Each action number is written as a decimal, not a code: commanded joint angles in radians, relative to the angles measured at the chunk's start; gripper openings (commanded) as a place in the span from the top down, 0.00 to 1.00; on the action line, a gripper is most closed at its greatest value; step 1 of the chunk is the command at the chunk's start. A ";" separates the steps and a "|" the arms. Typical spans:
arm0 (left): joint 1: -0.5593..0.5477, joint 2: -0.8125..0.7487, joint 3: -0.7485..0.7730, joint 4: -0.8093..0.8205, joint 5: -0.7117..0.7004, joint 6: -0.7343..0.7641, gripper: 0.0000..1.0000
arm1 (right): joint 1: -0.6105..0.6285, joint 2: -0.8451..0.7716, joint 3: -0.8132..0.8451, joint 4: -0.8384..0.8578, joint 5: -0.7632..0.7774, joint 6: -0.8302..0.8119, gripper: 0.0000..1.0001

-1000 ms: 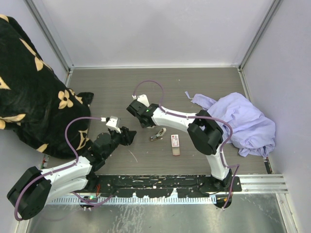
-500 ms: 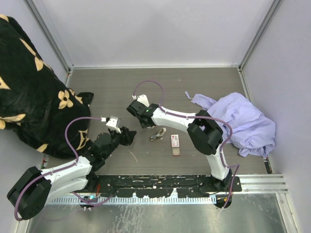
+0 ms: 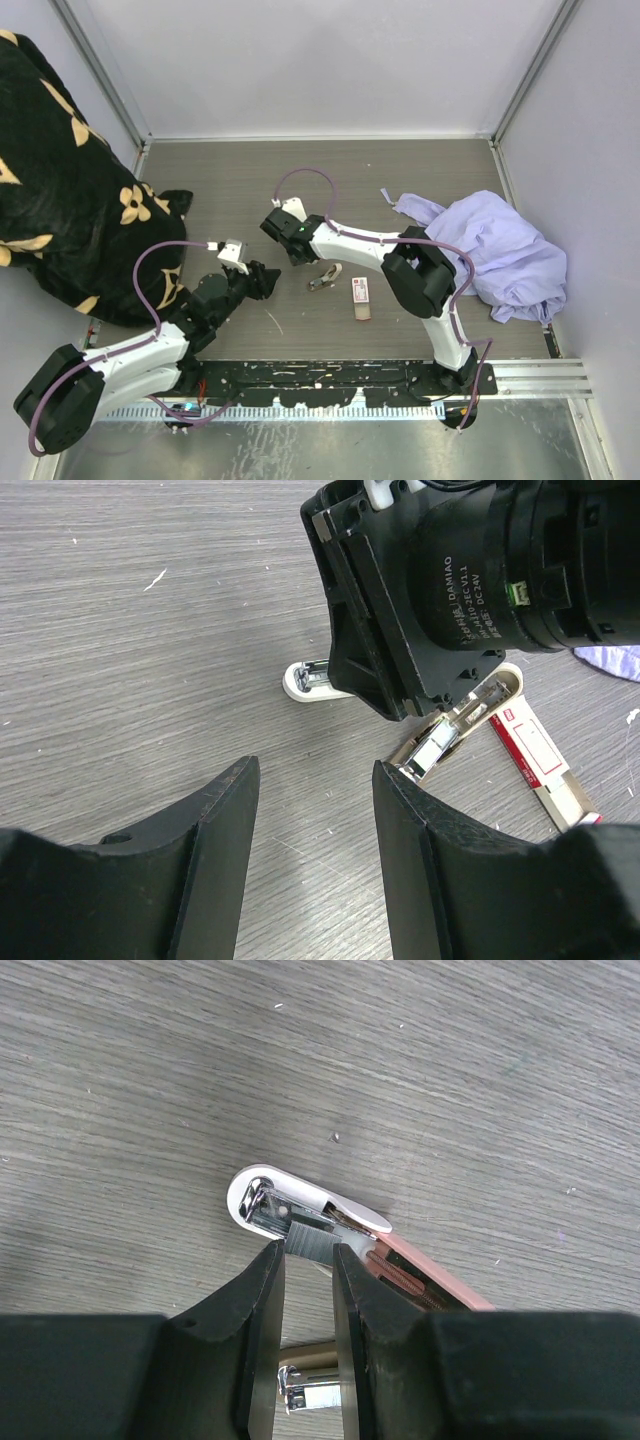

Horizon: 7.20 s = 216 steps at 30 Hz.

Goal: Load the staples into the stapler
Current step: Install the staple into the stapler, then adjust the staple in the stapler.

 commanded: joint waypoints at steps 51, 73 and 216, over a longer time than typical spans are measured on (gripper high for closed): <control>-0.004 -0.021 -0.003 0.027 -0.008 -0.002 0.49 | 0.005 0.033 0.066 0.033 0.041 0.008 0.71; -0.004 0.024 0.012 0.040 0.001 -0.013 0.49 | 0.010 -0.002 0.060 0.044 0.027 0.013 0.71; 0.159 0.773 0.553 -0.150 0.582 -0.321 0.78 | -0.287 -0.648 -0.616 0.399 -0.337 0.034 0.39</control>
